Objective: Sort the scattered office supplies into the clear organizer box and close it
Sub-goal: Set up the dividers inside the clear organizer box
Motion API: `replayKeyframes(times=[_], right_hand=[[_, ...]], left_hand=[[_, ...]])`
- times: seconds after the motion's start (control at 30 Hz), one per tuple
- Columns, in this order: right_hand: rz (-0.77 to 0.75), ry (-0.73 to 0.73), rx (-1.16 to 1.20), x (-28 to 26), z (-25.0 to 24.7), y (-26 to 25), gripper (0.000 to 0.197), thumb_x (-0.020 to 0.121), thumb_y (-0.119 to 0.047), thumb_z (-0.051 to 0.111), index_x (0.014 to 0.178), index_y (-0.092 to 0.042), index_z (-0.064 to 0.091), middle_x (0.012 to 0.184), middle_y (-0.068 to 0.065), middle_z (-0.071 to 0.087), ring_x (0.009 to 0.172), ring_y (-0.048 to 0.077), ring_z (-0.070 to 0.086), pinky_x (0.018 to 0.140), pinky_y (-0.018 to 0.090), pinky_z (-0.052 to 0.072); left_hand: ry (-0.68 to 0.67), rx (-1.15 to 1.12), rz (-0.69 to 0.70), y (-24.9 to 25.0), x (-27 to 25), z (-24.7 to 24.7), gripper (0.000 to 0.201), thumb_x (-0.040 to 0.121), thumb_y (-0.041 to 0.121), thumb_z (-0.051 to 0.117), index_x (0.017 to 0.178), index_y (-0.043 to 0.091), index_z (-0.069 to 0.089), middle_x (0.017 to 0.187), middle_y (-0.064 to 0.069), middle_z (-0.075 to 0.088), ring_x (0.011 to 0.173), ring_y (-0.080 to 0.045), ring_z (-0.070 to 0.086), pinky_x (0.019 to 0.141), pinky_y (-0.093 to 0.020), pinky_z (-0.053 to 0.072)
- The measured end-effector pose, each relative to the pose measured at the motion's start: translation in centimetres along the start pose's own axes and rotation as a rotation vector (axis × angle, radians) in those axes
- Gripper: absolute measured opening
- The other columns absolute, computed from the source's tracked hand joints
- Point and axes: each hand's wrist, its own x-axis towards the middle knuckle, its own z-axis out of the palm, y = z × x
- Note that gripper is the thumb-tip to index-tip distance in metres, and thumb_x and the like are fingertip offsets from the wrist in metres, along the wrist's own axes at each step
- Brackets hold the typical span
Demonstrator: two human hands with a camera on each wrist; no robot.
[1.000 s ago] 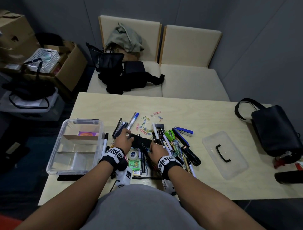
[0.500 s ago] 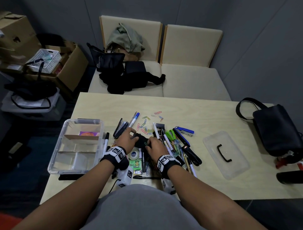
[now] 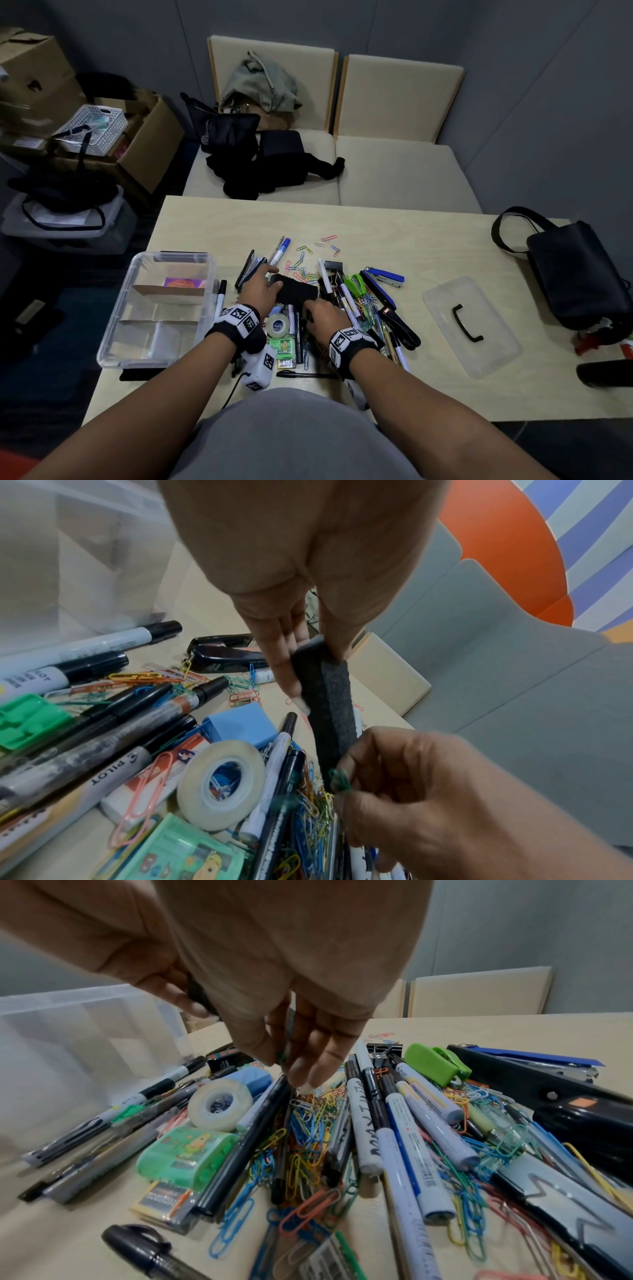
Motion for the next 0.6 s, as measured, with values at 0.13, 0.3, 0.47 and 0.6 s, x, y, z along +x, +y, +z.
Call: replayKeyframes(times=[0.13,0.3,0.47,0.6], right_hand=[[0.05,0.023,0.015,0.0,0.6,0.8,0.018,0.089,-0.018,0.061,0.105,-0.014,0.055,0.108,0.009,0.058,0.094,0.033,0.062,0.072,0.04,0.054],[0.079,0.135,0.066,0.2,0.9,0.8,0.035,0.089,-0.029,0.065,0.115,-0.016,0.047,0.118,0.008,0.051,0.101,0.031,0.058,0.072,0.04,0.053],[0.057,0.194,0.008,0.6,0.9,0.7,0.049,0.086,-0.028,0.069,0.126,-0.016,0.045,0.124,0.013,0.045,0.11,0.033,0.048,0.078,0.043,0.053],[0.023,0.245,0.059,1.1,0.6,0.7,0.032,0.091,-0.02,0.061,0.121,-0.017,0.052,0.116,0.01,0.05,0.101,0.032,0.054,0.078,0.043,0.052]], left_hand=[[-0.001,-0.019,-0.001,-0.1,0.1,0.0,0.018,0.094,0.02,0.06,0.111,0.024,0.057,0.084,-0.007,0.062,0.069,-0.024,0.065,0.068,-0.038,0.058],[0.027,-0.036,-0.03,-0.1,-0.1,0.2,0.017,0.093,0.02,0.062,0.109,0.022,0.058,0.089,-0.009,0.064,0.071,-0.026,0.068,0.067,-0.042,0.06],[0.016,-0.058,-0.059,0.3,-0.1,0.2,0.012,0.095,0.013,0.058,0.107,0.012,0.057,0.088,-0.007,0.06,0.065,-0.031,0.068,0.064,-0.048,0.059],[-0.012,-0.125,-0.079,0.5,-0.2,-0.2,0.011,0.098,0.016,0.051,0.097,0.008,0.058,0.093,-0.014,0.067,0.058,-0.027,0.068,0.06,-0.041,0.06]])
